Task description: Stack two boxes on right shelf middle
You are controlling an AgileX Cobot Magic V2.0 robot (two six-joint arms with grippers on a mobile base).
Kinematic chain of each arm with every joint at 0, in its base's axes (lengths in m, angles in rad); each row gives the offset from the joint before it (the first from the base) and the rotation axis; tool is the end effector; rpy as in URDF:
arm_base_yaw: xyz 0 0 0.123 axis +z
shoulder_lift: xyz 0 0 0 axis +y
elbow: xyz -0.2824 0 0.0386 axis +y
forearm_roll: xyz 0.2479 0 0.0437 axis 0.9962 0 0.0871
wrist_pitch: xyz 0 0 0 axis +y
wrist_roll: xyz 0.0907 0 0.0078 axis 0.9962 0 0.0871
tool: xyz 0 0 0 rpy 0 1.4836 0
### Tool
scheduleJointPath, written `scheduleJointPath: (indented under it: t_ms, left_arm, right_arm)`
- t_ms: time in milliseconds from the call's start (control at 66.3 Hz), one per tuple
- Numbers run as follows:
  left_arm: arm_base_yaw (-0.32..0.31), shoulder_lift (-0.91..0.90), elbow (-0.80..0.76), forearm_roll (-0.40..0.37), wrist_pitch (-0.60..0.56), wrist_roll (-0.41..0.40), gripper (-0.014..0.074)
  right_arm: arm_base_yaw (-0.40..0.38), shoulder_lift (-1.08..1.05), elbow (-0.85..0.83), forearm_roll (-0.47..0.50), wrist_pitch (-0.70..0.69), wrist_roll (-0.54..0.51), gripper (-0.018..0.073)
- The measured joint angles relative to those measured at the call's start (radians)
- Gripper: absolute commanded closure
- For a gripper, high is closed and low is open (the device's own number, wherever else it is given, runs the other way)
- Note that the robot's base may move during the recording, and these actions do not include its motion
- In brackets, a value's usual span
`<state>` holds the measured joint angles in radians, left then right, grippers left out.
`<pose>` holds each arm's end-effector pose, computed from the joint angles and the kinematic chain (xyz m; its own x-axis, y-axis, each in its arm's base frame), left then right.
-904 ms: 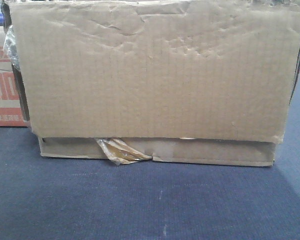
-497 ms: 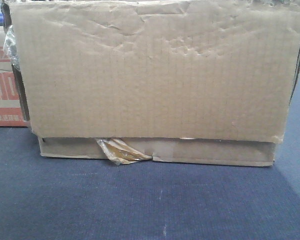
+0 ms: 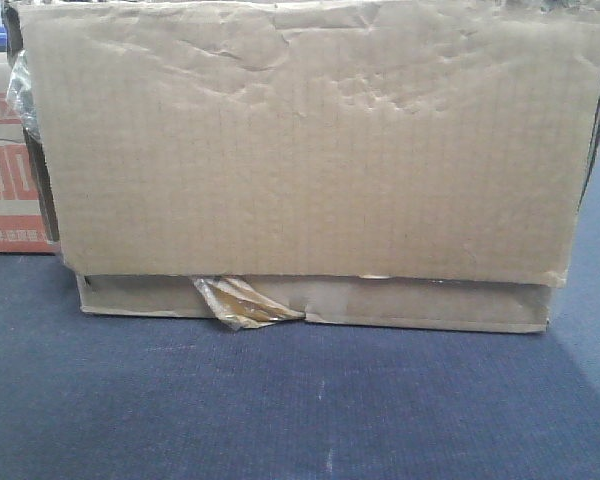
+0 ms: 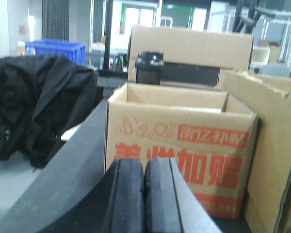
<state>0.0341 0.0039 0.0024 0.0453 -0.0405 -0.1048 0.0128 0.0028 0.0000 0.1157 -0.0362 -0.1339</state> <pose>0.0563 0.0018 0.2157 0.1227 -0.0554 -0.9909 -0.0250 0.9980 -0.0588 0.0561 0.0004 0.2162 0.1202 -0.0167 -0.9926 -0.0065 0.9998 -0.0176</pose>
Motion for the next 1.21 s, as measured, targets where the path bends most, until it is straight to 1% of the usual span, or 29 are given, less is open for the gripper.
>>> scheduleJointPath:
  t_ms: [181, 271, 377, 528, 588, 633, 708, 784, 799, 829, 859, 889, 980, 1010, 1040, 1146, 1206]
  left_arm:
    - [0.000, 0.000, 0.000, -0.010, -0.132, 0.000, 0.0707]
    - [0.000, -0.001, -0.021, -0.015, -0.146, 0.000, 0.0707]
    - [0.000, -0.002, -0.110, -0.017, -0.119, 0.000, 0.0707]
    - [0.000, 0.029, -0.317, -0.017, -0.030, 0.000, 0.0707]
    - [0.000, 0.061, -0.398, -0.017, 0.030, 0.000, 0.0703]
    - [0.000, 0.090, -0.459, -0.017, 0.089, 0.000, 0.0683]
    - [0.000, 0.152, -0.564, -0.017, 0.177, 0.000, 0.0625]
    - [0.000, 0.217, -0.655, -0.017, 0.271, 0.000, 0.0540]
    - [0.000, 0.238, -0.670, -0.017, 0.288, 0.000, 0.0510]
    - [0.000, 0.266, -0.698, -0.017, 0.319, 0.000, 0.0459]
    - [0.000, 0.294, -0.724, -0.017, 0.357, 0.000, 0.0416]
    - [0.000, 0.322, -0.751, -0.017, 0.383, 0.000, 0.0382]
    - [0.000, 0.409, -0.801, -0.017, 0.454, 0.000, 0.0219]
    - [0.000, 0.439, -0.815, -0.017, 0.480, 0.000, 0.0172]
    - [0.000, 0.461, -0.823, -0.017, 0.497, 0.000, 0.0116]
    - [-0.019, 0.523, -0.835, -0.017, 0.538, 0.000, -0.0014]
    - [-0.036, 0.550, -0.838, -0.017, 0.560, 0.000, -0.0010]
  right_arm:
    - [0.000, 0.000, -0.004, 0.000, -0.023, 0.000, 0.0721]
    - [0.000, 0.000, -0.050, 0.000, -0.002, 0.000, 0.0721]
    - [0.000, -0.003, -0.157, 0.000, 0.003, 0.000, 0.0721]
    - [0.000, 0.022, -0.356, 0.000, 0.028, 0.000, 0.0718]
    - [0.000, 0.058, -0.429, 0.000, 0.061, 0.000, 0.0683]
    - [0.000, 0.093, -0.482, 0.000, 0.090, 0.000, 0.0632]
    - [0.000, 0.168, -0.574, 0.000, 0.134, 0.000, 0.0507]
    - [0.000, 0.251, -0.653, 0.000, 0.155, 0.000, 0.0333]
    - [0.000, 0.266, -0.666, 0.000, 0.158, 0.000, 0.0285]
    - [0.000, 0.296, -0.691, 0.000, 0.164, 0.000, 0.0240]
    - [0.000, 0.326, -0.713, 0.000, 0.173, 0.000, 0.0173]
    - [0.000, 0.361, -0.736, 0.000, 0.178, 0.000, 0.0127]
    - [0.000, 0.439, -0.769, 0.000, 0.182, 0.000, 0.0006]
    - [0.000, 0.466, -0.772, 0.000, 0.182, 0.000, -0.0012]
    - [0.000, 0.487, -0.774, 0.000, 0.185, 0.000, -0.0008]
    - [0.000, 0.549, -0.774, 0.000, 0.195, 0.000, -0.0001]
    - [0.000, 0.575, -0.774, 0.000, 0.202, 0.000, -0.0001]
